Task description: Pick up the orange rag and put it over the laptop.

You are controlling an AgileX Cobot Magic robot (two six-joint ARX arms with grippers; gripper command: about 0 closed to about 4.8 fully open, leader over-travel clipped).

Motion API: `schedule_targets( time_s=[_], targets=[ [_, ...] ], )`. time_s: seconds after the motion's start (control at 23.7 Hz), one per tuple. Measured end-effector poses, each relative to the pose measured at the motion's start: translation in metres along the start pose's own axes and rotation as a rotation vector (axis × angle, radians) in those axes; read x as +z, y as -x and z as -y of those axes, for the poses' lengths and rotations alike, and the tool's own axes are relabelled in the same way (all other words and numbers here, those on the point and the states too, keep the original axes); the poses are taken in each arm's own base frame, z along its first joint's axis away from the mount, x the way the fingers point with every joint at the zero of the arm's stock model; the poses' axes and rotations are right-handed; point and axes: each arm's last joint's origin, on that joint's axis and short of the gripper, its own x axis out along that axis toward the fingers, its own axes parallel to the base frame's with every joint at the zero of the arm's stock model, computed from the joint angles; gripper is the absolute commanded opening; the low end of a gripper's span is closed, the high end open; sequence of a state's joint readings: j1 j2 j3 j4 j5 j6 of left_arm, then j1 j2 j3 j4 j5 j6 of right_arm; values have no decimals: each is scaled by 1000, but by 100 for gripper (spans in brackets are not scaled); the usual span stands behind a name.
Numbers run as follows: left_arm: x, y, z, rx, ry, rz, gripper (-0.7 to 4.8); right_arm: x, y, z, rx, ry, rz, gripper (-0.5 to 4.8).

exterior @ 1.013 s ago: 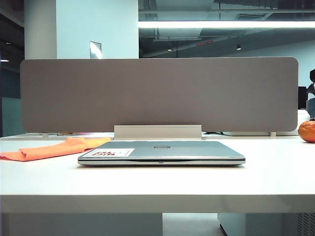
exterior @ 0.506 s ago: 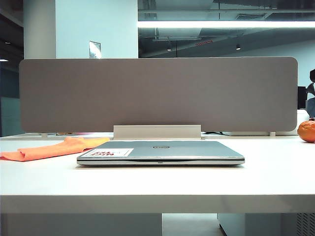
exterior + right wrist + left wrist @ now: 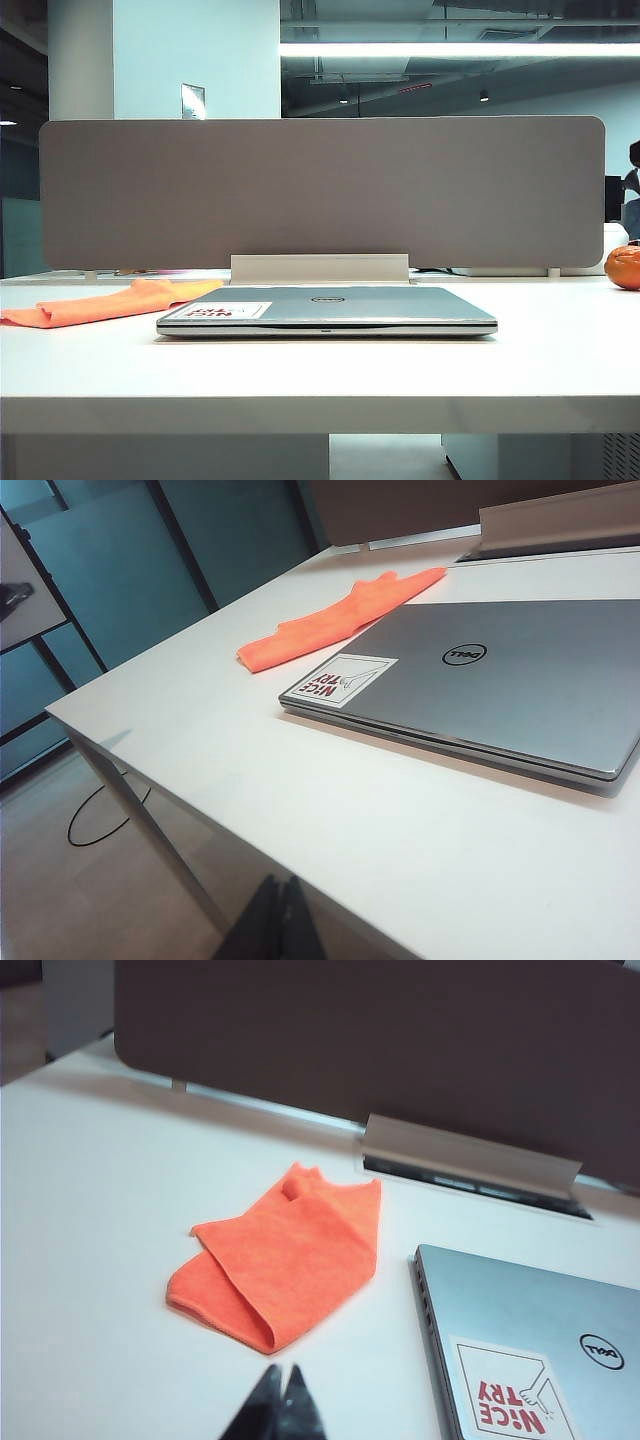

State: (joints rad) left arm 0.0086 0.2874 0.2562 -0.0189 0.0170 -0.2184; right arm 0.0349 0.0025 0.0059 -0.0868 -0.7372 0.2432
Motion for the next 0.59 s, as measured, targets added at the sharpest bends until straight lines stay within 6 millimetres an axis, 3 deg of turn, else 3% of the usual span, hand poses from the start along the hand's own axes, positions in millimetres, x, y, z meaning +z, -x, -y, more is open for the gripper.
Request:
schedule_targets(
  time_s=[0.42, 0.59],
  targets=[
    [51, -52, 12, -20, 4, -141, -6, 0, 0, 0, 0, 0, 0, -5],
    [77, -87, 18, -35, 5, -171, -6, 0, 0, 0, 0, 0, 0, -5]
  ],
)
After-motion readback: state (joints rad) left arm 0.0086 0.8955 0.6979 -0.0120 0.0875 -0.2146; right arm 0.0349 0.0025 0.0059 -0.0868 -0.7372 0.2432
